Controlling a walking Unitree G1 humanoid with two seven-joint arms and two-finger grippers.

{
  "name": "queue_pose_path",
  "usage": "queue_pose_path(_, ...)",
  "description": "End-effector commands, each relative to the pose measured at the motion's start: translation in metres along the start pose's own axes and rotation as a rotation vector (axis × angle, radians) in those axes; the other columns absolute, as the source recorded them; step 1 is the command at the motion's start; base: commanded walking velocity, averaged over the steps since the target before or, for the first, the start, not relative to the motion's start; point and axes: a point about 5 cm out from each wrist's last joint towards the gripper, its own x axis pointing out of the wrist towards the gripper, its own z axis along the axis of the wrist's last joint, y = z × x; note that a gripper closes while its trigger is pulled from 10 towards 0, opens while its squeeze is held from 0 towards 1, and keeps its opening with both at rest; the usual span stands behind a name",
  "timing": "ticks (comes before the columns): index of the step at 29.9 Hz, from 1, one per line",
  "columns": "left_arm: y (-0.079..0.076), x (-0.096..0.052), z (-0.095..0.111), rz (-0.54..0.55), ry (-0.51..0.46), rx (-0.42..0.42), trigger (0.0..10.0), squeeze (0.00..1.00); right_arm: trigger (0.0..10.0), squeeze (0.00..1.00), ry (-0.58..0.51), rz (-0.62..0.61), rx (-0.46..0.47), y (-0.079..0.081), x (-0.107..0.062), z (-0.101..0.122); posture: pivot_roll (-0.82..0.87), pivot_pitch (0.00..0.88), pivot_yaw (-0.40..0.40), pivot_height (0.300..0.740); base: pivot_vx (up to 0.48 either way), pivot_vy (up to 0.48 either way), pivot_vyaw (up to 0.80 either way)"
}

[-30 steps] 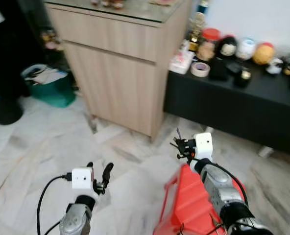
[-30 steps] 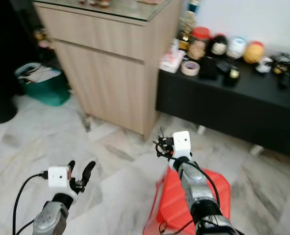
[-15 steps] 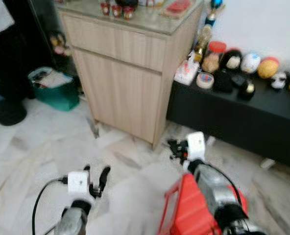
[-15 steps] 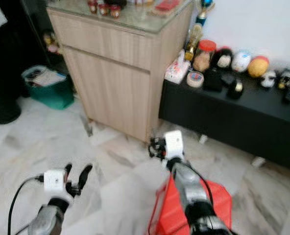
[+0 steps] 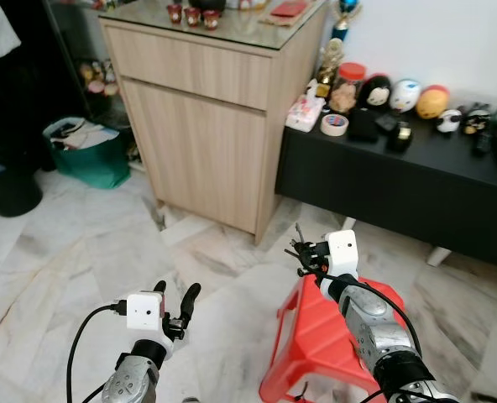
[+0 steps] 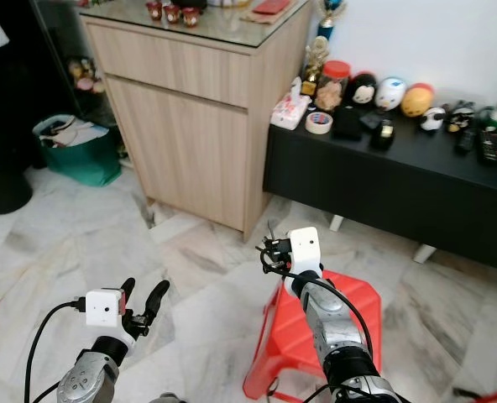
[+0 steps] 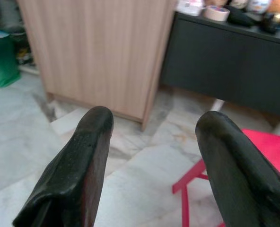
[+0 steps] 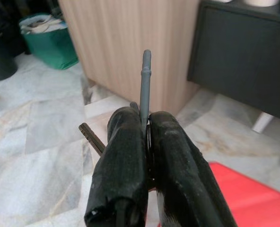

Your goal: Hang keys on a hook

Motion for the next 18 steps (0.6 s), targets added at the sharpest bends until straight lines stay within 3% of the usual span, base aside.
queue_pose_path(1,0.0006,-0.0019,-0.0029,0.005,0.020,-0.001,10.0,0.00,10.0,0.00,-0.004,-0.014,-0.001,-0.0039,-0.0016,0.0025,0.09,0.058,-0.036,0.720,0.000,0.000,0.00)
queue_pose_path(13,-0.0003,0.0002,-0.0009,0.000,0.015,0.002,10.0,0.00,10.0,0.00,0.018,-0.041,-0.007,-0.0075,-0.0005,0.0050,0.09,0.056,-0.036,0.740,0.000,0.000,0.00)
queue_pose_path(18,-0.0040,0.0030,0.0043,-0.041,0.009,0.008,10.0,0.00,10.0,0.00,0.055,0.033,-0.012,-0.0028,0.0013,0.0079,0.09,0.057,-0.040,0.740,0.000,0.000,0.00)
